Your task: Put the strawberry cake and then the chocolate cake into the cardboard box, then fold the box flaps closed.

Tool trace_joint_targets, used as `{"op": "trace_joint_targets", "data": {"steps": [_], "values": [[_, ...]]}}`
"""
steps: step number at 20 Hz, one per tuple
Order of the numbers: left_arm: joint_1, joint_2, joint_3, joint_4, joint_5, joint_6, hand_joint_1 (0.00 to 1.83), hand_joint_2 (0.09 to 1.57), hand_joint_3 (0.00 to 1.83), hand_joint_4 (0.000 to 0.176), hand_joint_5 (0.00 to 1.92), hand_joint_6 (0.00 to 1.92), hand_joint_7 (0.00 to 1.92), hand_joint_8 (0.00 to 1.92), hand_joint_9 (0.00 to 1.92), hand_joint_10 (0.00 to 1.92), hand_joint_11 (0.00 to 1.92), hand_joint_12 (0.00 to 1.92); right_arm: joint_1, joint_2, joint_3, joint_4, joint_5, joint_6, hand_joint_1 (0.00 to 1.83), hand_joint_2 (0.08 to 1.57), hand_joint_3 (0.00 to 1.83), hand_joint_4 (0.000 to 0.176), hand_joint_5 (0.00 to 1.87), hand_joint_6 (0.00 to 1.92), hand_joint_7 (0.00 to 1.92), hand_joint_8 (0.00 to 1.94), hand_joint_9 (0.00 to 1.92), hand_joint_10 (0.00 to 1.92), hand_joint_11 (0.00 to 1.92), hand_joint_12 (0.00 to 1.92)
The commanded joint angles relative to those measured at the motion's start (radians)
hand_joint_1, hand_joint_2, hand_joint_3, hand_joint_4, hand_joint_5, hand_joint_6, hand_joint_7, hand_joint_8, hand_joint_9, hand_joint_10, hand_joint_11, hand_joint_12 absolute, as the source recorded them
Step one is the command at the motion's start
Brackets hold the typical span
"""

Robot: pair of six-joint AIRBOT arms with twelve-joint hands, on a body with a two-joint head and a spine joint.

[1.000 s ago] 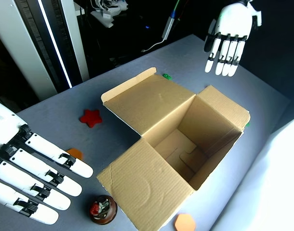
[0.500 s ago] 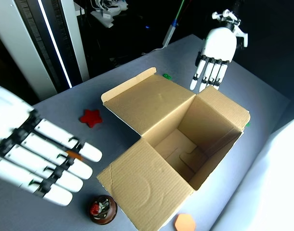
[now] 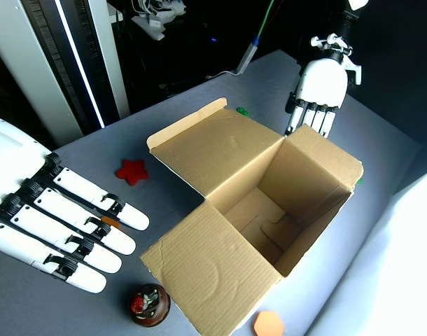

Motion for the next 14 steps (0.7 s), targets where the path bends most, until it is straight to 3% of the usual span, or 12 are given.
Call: {"op": "trace_joint_targets", "data": {"steps": [1,4,8,12,14], "values": [[-0.01,-0.004,0.014,-0.058,-0.004,0.005,1.18,0.93,0.0,0.052,0.13,0.01,0.09,0.0,0.09,0.01,0.0,0.51,0.013,0.013,-0.002,-0.014,0.082,0.003,1.21,0.96,0.0,0.034,0.05,0.0,0.05,0.0,0.08,0.0,0.0,0.09],[-0.012,-0.045,0.061,-0.058,0.002,0.005,1.18,0.93,0.0,0.055,0.14,0.01,0.09,0.0,0.09,0.0,0.0,0.48,0.019,0.013,-0.002,-0.014,0.086,0.007,1.22,0.95,0.0,0.035,0.04,0.0,0.05,0.0,0.07,0.0,0.0,0.04],[-0.024,-0.097,0.124,-0.056,0.002,0.005,1.24,0.93,0.0,0.05,0.18,0.01,0.09,0.0,0.1,0.0,0.0,0.47,0.022,0.013,-0.003,-0.014,0.086,0.006,1.24,0.94,0.0,0.028,0.06,0.0,0.07,0.0,0.07,0.0,0.0,0.18],[-0.026,-0.143,0.171,-0.045,0.002,0.005,1.25,0.95,0.0,0.045,0.2,0.0,0.12,0.0,0.11,0.0,0.0,0.49,0.026,0.013,-0.003,-0.014,0.089,0.004,1.22,0.96,0.01,0.028,0.05,0.0,0.07,0.0,0.06,0.0,0.0,0.15],[-0.017,-0.17,0.196,-0.045,0.005,0.005,1.23,0.95,0.0,0.058,0.19,0.0,0.11,0.0,0.11,0.0,0.0,0.45,0.025,0.013,-0.004,-0.014,0.094,0.004,1.21,0.96,0.0,0.024,0.06,0.0,0.09,0.0,0.08,0.0,0.0,0.26]]}}
